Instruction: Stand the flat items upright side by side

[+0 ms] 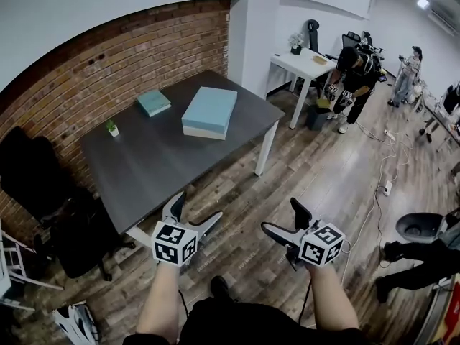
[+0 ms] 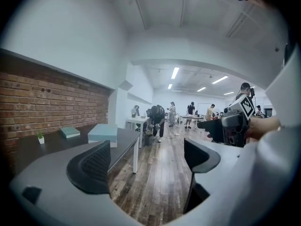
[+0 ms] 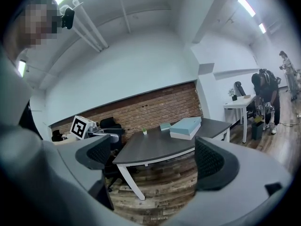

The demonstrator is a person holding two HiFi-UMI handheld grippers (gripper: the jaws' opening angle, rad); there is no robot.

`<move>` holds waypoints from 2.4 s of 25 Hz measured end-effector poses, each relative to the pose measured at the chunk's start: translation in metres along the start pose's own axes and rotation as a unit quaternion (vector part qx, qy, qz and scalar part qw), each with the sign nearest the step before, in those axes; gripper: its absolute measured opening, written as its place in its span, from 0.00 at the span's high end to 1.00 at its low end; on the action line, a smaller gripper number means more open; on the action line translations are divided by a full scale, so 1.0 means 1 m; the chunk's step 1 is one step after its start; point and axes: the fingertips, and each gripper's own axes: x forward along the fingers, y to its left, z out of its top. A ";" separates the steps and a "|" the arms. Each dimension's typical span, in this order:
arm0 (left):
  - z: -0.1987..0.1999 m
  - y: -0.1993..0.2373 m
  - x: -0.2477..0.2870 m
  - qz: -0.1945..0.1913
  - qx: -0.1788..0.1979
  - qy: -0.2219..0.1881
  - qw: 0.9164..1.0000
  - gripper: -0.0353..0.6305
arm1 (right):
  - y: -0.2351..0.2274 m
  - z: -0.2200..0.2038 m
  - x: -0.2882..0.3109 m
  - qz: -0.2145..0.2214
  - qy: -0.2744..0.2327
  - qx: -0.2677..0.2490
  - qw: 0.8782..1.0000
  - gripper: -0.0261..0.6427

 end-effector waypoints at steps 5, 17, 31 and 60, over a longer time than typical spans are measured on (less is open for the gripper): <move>0.010 0.048 0.018 -0.004 -0.011 -0.006 1.000 0.21 | -0.009 0.024 0.046 -0.012 0.007 -0.005 1.000 0.14; 0.010 0.108 0.038 0.007 -0.036 -0.016 0.999 0.21 | -0.023 0.053 0.121 -0.007 0.034 -0.036 0.999 0.14; 0.016 0.161 0.141 0.056 -0.040 0.028 0.997 0.21 | -0.138 0.052 0.216 0.061 0.035 0.031 0.997 0.14; 0.067 0.238 0.336 0.045 -0.096 0.057 0.993 0.25 | -0.305 0.103 0.318 0.113 0.052 0.122 0.985 0.15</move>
